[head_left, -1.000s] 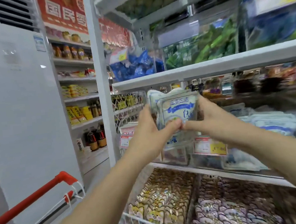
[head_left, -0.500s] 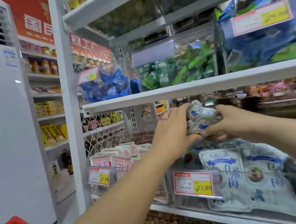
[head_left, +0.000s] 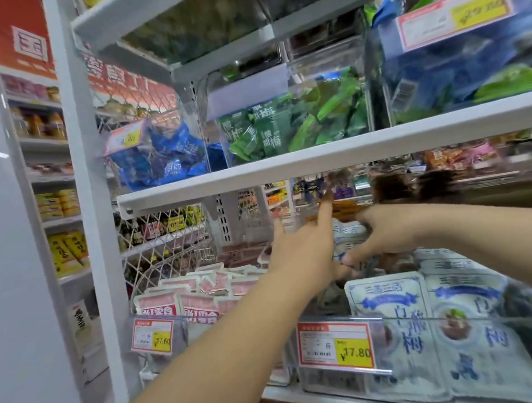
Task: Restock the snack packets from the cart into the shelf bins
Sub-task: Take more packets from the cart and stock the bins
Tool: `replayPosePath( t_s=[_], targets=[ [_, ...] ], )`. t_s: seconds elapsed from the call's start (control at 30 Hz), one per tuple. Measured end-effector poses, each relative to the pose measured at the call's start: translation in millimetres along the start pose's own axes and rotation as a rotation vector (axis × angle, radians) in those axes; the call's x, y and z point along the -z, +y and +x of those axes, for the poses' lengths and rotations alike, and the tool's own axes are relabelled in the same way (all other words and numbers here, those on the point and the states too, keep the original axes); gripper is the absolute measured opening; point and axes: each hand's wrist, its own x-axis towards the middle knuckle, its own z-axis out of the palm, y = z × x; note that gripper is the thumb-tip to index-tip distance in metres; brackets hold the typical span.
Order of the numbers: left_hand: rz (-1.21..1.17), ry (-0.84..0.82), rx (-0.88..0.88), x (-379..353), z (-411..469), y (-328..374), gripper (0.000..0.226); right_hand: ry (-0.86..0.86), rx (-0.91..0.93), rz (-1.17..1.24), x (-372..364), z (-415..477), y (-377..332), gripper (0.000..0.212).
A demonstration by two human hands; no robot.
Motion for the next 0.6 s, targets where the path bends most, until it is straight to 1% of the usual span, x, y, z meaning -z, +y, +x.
replayPosePath(
  t_s=[0.03,0.07,0.1,0.13,0.2,0.23,0.27,0.37,0.47,0.53,0.6],
  targets=[
    [0.010,-0.025,0.007,0.1,1.1,-2.4,0.116,0.006,0.015,-0.084,0.5,4.9,-0.9,0.091],
    [0.012,-0.049,0.014,0.4,2.3,-5.4,0.113,0.017,0.027,-0.180,1.4,7.9,-2.1,0.104],
    [0.020,-0.077,0.018,-0.1,3.4,-8.7,0.110,0.019,0.037,-0.251,1.3,10.5,-3.0,0.107],
    [0.041,-0.106,0.019,0.0,4.3,-11.7,0.107,0.008,0.038,-0.288,0.6,12.7,-3.0,0.103],
    [0.115,-0.178,0.014,-0.4,5.8,-16.1,0.100,-0.033,0.022,-0.340,-3.5,13.0,-5.8,0.082],
    [0.166,-0.216,0.007,-0.6,6.2,-17.0,0.097,-0.039,0.016,-0.374,-8.5,14.9,-6.9,0.076],
    [0.223,-0.244,-0.006,-0.7,6.7,-16.7,0.093,-0.034,0.024,-0.400,-14.5,17.8,-7.4,0.076],
    [0.364,-0.269,-0.042,-1.5,7.1,-13.9,0.082,-0.003,0.030,-0.407,-28.6,30.4,-5.4,0.086],
    [0.472,-0.233,-0.067,-2.6,4.5,-12.6,0.073,-0.002,0.014,-0.433,-29.5,30.5,-4.4,0.100],
    [0.536,-0.196,-0.089,-4.3,0.7,-13.3,0.071,-0.037,0.011,-0.453,-26.2,25.6,-1.7,0.103],
    [0.575,-0.154,-0.112,-5.7,-5.2,-13.3,0.065,-0.068,0.048,-0.424,-22.4,22.4,3.2,0.100]
  ],
)
